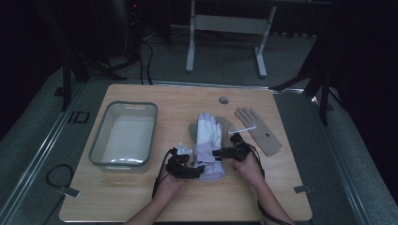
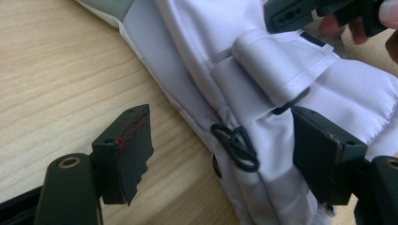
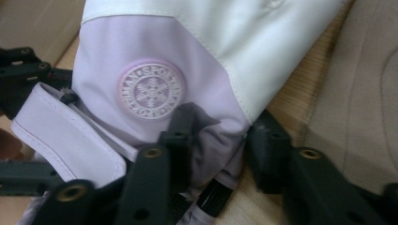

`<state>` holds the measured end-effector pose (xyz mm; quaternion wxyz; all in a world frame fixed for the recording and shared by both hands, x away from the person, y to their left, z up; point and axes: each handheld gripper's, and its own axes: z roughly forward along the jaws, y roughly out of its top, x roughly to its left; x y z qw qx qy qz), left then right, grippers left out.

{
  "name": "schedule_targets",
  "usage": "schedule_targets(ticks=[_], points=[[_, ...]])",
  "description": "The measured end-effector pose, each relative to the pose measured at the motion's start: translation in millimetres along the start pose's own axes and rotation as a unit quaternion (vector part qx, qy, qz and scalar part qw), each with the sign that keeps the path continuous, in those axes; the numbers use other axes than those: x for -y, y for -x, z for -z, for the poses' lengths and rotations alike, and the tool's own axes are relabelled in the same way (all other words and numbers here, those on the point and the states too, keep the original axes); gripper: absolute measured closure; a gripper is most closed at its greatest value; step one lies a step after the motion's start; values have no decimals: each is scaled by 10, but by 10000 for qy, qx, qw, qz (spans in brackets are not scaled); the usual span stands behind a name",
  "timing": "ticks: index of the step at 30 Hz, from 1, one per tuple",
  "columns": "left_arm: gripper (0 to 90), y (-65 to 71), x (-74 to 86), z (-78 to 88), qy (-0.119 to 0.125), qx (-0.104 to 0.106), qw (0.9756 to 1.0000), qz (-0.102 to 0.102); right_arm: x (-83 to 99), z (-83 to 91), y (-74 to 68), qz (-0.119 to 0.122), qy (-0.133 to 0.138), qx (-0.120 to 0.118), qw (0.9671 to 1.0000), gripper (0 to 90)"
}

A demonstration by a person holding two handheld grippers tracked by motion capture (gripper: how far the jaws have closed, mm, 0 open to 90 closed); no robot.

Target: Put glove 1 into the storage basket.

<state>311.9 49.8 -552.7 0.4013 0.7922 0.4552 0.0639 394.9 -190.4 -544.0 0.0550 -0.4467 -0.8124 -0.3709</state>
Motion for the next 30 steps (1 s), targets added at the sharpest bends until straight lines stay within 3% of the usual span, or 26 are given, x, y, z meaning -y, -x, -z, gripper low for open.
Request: schedule_targets(ticks=[5,7,10,14,15,16,23,30], points=[[293,-42,10,-19,-91,253,9993,249,1,10,-95,150,26,294,9995,771],[393,-35,-2,-21,-150,447,9986,248,7,10,-105,171,55,335,9993,774],[513,-27,-27,-12,-248,535,9981,199,4,11,-127,196,51,397,9990,781],[656,-13,-44,8,-274,545,9981,118,-5,11,-181,286,32,546,9981,793],[656,-13,-44,8,-274,545,9981,118,-7,11,-193,323,43,579,9978,793],[710,15,-65,27,-287,485,9984,-3,-7,17,-217,343,62,631,9974,803],[758,19,-133,100,-334,504,9980,-163,-31,88,-286,390,129,664,9970,817],[759,-14,-258,293,-275,512,9979,-286,-147,191,-425,459,322,628,9964,819]])
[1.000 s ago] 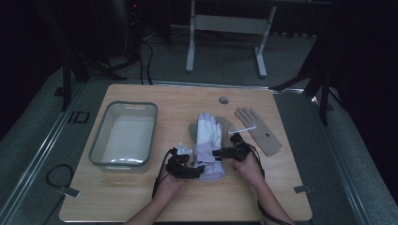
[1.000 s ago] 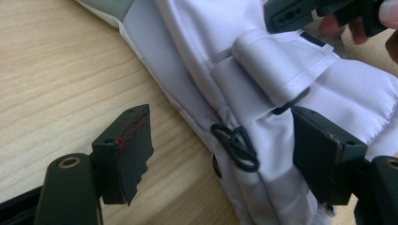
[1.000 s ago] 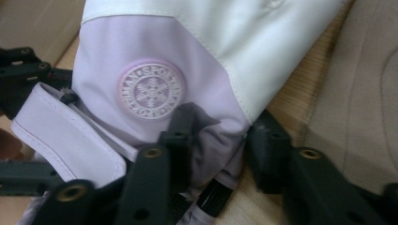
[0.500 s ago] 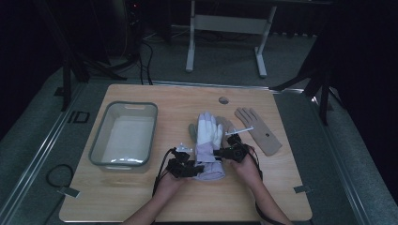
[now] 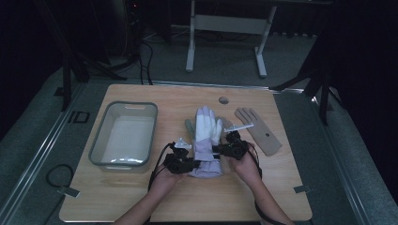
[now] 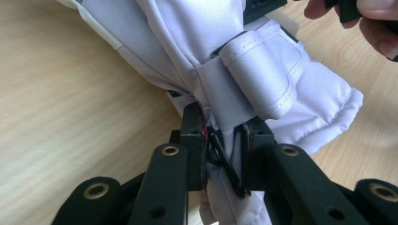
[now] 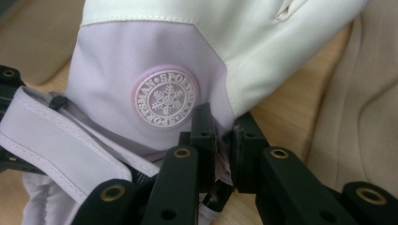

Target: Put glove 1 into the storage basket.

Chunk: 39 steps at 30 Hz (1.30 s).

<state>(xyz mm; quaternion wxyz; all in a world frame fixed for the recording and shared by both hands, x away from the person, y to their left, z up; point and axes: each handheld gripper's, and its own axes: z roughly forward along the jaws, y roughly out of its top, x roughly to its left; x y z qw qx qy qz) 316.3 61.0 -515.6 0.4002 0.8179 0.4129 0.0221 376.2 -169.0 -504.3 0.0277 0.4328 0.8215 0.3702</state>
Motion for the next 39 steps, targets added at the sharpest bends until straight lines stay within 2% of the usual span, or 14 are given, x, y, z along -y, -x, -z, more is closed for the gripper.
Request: schedule_targets(ticks=[4,14,22,29,39], points=[[759,-21,-59,123,-29,-31,9999,-137,-86,29,-74,72,79,-22,9999,819],[759,-134,-166,435,41,16,9996,-265,-310,95,-277,263,260,-68,9993,818],[758,-242,-245,693,146,-66,9992,-369,-556,121,-471,459,407,-77,9981,819],[759,-370,-255,921,174,-203,9988,-402,-753,47,-640,598,441,-128,9972,819],[758,-567,-212,1300,231,-450,9982,-337,-1051,-111,-957,788,497,-260,9953,818]])
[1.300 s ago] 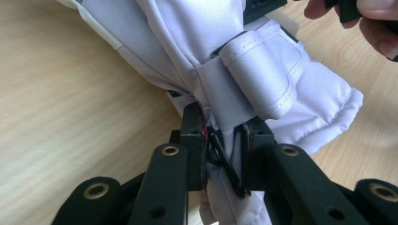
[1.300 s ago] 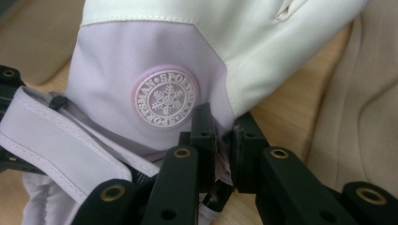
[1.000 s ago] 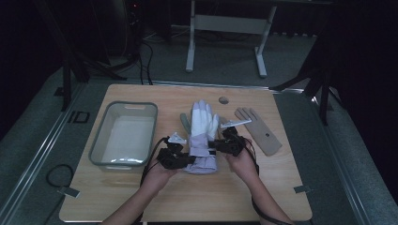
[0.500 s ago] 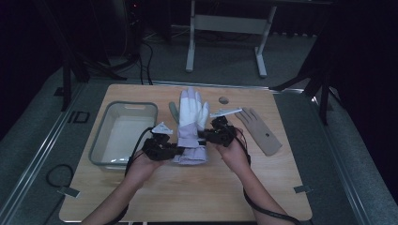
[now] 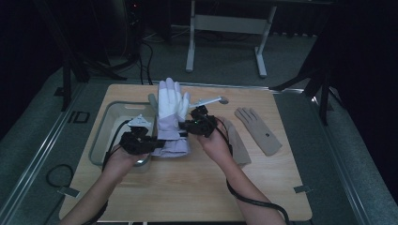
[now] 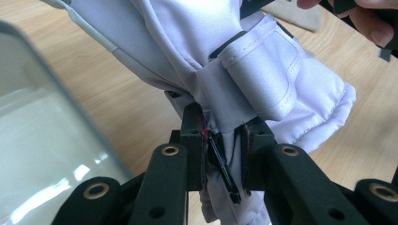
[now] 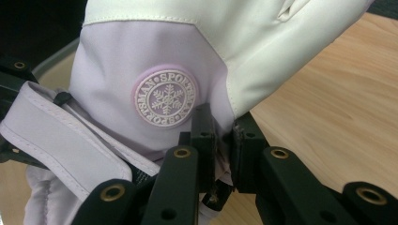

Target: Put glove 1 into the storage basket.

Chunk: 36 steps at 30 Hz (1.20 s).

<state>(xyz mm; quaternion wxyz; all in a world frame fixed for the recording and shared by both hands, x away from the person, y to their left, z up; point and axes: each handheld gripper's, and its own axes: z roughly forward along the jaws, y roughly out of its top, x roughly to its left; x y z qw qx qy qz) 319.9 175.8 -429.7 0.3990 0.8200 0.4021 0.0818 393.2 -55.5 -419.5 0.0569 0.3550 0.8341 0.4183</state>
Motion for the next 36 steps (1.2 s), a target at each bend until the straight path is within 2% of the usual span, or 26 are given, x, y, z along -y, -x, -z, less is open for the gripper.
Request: schedule_targets(ticks=[10,18,22,27,33,36], points=[[759,-258,128,380,-45,-216,9997,109,-252,-277,-302,147,32,-195,9997,818],[758,-497,240,702,-168,-375,9990,183,-433,-538,-558,168,47,-427,9989,818],[758,-607,312,793,-201,-479,9984,237,-512,-697,-676,155,69,-534,9984,818],[758,-749,461,742,-264,-455,9978,416,-516,-917,-732,159,-76,-547,9983,818],[757,-908,636,539,-387,-344,9966,646,-416,-1194,-693,103,-390,-448,9982,818],[756,-936,711,471,-505,-303,9958,704,-328,-1301,-661,-24,-535,-500,9973,818]])
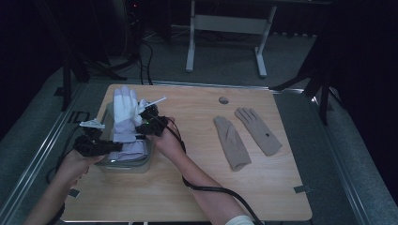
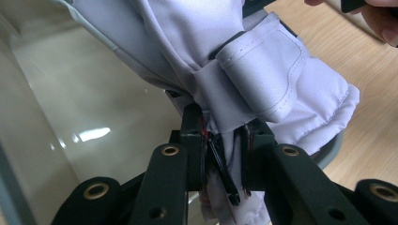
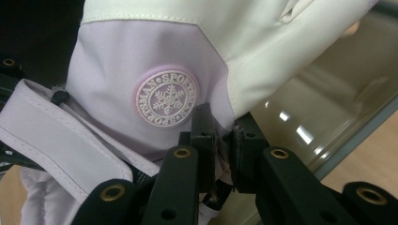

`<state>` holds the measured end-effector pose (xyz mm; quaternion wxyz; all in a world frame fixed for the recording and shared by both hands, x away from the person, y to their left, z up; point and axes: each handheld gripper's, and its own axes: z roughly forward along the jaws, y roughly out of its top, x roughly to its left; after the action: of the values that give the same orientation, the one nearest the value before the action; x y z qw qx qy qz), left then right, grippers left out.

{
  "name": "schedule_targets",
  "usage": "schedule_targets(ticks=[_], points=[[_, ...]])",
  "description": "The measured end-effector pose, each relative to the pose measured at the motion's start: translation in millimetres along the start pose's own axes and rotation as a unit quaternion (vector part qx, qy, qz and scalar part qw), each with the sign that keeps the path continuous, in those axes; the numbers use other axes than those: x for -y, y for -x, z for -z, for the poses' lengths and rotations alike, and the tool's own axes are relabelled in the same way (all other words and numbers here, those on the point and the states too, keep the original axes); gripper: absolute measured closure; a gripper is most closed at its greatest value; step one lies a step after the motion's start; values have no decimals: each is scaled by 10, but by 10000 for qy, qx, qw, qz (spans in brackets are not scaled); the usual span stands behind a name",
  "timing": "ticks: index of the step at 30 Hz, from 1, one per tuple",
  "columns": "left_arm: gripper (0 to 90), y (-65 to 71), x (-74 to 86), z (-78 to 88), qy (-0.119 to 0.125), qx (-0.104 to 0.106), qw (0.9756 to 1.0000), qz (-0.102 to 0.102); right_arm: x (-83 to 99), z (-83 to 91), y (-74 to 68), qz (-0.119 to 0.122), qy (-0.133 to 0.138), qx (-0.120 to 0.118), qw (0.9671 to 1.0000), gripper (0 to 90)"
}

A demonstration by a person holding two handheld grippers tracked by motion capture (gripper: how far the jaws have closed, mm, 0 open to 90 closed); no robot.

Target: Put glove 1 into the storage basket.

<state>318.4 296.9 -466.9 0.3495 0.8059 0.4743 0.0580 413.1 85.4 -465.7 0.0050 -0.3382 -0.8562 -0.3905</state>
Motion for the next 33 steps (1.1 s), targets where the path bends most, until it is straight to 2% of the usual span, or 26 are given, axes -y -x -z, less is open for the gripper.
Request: schedule_targets(ticks=[7,11,12,15,16,17,19,22,24,27,28,29,31,33], points=[[738,-42,99,-148,-239,11,9994,248,99,-202,34,-92,-385,34,9992,817],[664,-16,106,-205,-510,-111,9985,188,121,-241,51,-138,-497,-12,9987,816],[651,6,113,-240,-628,-206,9978,61,125,-248,48,-138,-519,-15,9986,816],[576,64,108,-270,-684,-506,9964,-60,131,-284,26,-37,-616,62,9981,812],[549,68,110,-278,-648,-555,9963,-33,132,-295,32,-32,-651,68,9978,809],[539,63,110,-278,-615,-564,9965,20,134,-311,42,-92,-701,49,9975,805],[538,54,112,-271,-521,-539,9972,57,123,-323,31,-19,-759,98,9971,786],[537,43,117,-265,-442,-515,9976,145,103,-339,2,85,-852,161,9962,722],[537,40,121,-256,-406,-525,9977,169,95,-328,-12,189,-862,148,9960,624],[529,47,127,-250,-351,-557,9976,196,78,-267,-21,294,-676,96,9972,494],[522,60,131,-247,-301,-589,9976,189,71,-241,-19,306,-610,112,9976,418],[507,69,131,-240,-278,-613,9976,185,67,-204,-4,391,-430,37,9983,385],[478,97,131,-216,-208,-764,9968,145,61,-138,17,421,-298,-9,9987,348],[457,116,133,-184,-94,-781,9968,150,58,-71,42,454,-151,-2,9989,270]])
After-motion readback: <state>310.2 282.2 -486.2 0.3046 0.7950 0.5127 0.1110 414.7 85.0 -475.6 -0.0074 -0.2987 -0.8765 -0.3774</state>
